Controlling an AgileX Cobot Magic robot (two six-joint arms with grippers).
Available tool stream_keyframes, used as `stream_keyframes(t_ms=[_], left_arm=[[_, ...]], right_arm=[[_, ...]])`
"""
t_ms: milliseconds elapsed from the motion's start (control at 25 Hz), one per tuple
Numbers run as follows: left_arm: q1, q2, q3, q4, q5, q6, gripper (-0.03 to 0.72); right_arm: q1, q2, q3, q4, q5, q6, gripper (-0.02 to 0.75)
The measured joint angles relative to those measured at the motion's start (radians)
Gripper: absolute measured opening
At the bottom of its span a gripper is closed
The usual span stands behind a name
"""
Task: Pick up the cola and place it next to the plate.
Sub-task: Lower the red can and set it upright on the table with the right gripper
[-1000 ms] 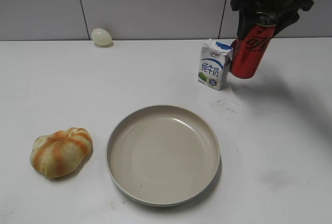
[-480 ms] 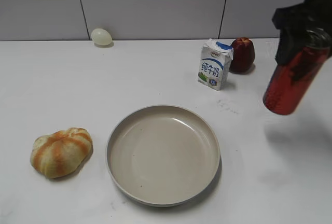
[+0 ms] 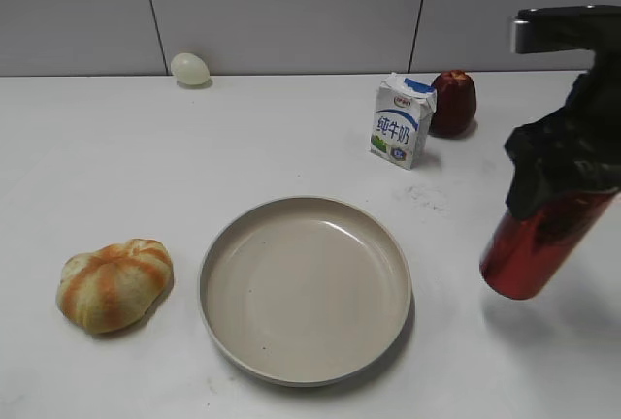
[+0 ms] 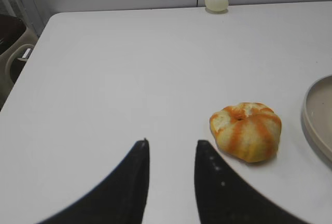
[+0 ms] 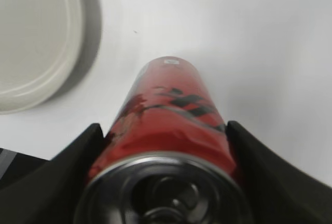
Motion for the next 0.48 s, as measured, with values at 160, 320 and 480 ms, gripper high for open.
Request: stream_keyframes(t_ms=[160,320,480], left_arm=[[0.000,0.000,0.000,0.000,0.000,0.000,0.236],[0.000,0.000,0.000,0.000,0.000,0.000,0.236],[0.000,0.000,0.000,0.000,0.000,0.000,0.236]], right_arm=[[0.093,0.000,0.002,0.003,-0.122,-0.001,0.538],[0.114,0.000,0.003,0.007,-0.179,-0.001,0.538],[0.115,0.032,0.003,-0.001,-0.194,0.001,0.538]])
